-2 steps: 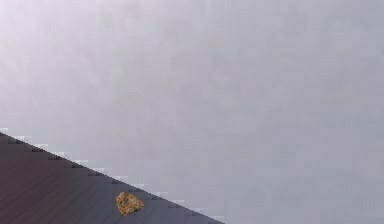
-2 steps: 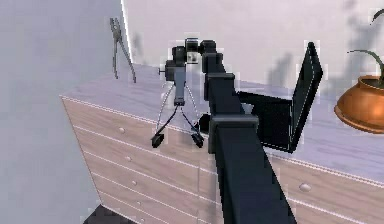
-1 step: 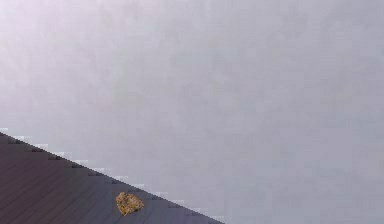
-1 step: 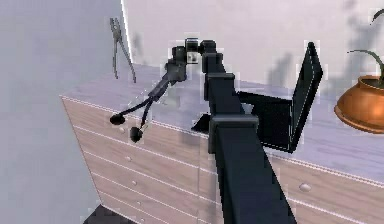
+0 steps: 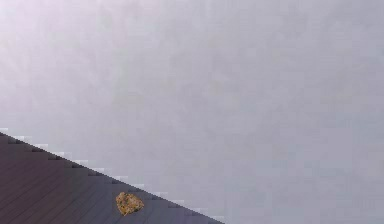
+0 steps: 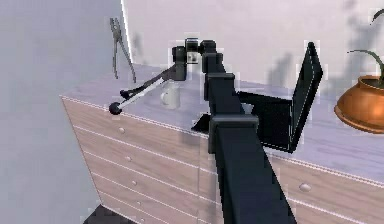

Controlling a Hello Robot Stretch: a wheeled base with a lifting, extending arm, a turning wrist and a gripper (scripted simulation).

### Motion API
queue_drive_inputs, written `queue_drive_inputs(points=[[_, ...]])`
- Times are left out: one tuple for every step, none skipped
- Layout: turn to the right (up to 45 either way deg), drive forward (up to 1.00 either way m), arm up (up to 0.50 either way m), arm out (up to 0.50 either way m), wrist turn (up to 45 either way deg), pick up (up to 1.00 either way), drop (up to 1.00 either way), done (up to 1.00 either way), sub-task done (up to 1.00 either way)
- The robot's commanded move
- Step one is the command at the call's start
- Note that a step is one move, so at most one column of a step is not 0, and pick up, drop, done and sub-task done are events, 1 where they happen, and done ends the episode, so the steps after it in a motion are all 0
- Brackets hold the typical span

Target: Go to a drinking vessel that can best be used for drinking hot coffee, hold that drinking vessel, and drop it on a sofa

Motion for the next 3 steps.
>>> queue_drive_inputs(points=[[0.0, 0.00, 0.00, 0.00, 45.0, 0.00, 0.00, 0.00, 0.00], [0.0, 0.00, 0.00, 0.00, 18.0, 0.00, 0.00, 0.00, 0.00], [0.0, 0.00, -0.04, 0.00, 0.0, 0.00, 0.00, 0.00, 0.00]])
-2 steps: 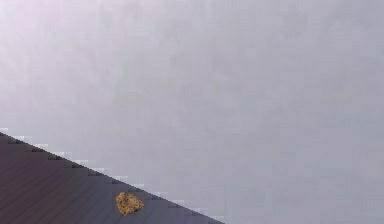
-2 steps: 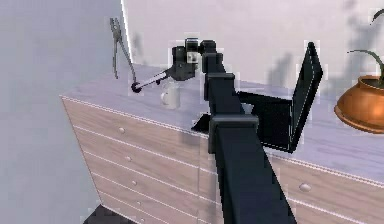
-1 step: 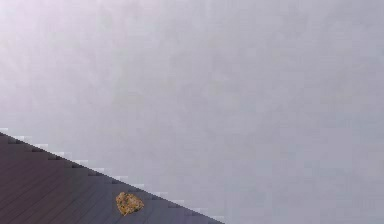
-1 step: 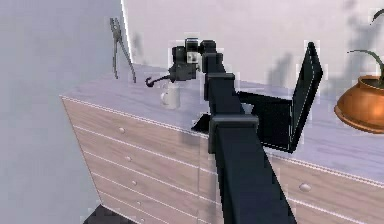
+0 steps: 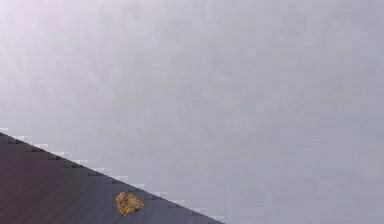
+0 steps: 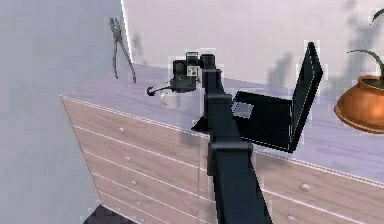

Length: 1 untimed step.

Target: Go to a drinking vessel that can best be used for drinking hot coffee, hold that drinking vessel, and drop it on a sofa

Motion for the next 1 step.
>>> queue_drive_inputs(points=[[0.0, 0.00, 0.00, 0.00, 0.0, 1.00, 0.00, 0.00, 0.00]])
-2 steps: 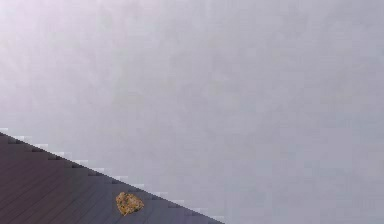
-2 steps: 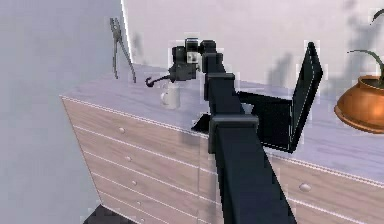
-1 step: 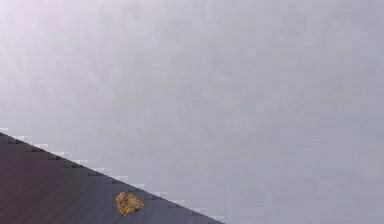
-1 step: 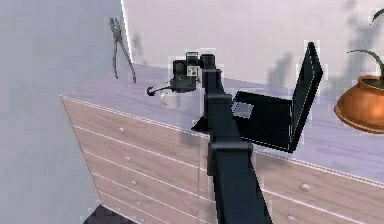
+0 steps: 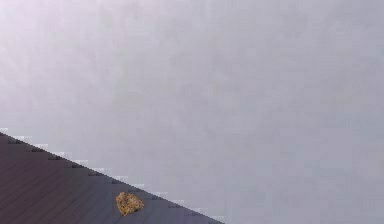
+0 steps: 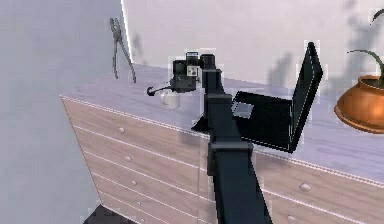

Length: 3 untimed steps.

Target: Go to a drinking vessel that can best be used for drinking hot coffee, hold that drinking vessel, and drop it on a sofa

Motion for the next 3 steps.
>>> queue_drive_inputs(points=[[0.0, 0.00, 0.04, 0.00, 0.0, 0.00, 0.00, 0.00, 0.00], [0.0, 0.00, 0.00, 0.00, -45.0, 0.00, 0.00, 0.00, 0.00], [0.0, 0.00, 0.00, 0.00, -45.0, 0.00, 0.00, 0.00, 0.00]])
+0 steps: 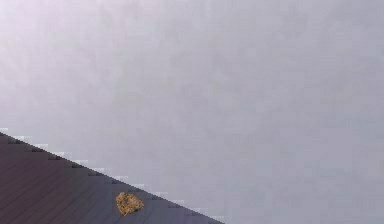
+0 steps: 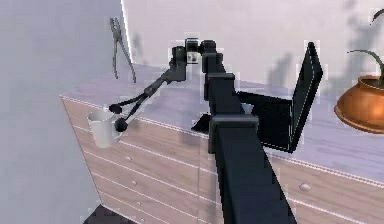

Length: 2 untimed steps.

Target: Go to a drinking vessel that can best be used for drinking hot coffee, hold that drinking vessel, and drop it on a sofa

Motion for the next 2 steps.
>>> queue_drive_inputs(points=[[0.0, 0.00, 0.00, 0.00, -12.0, 0.00, 0.00, 0.00, 0.00], [0.0, 0.00, 0.00, -0.48, 0.0, 0.00, 0.00, 0.00, 0.00]])
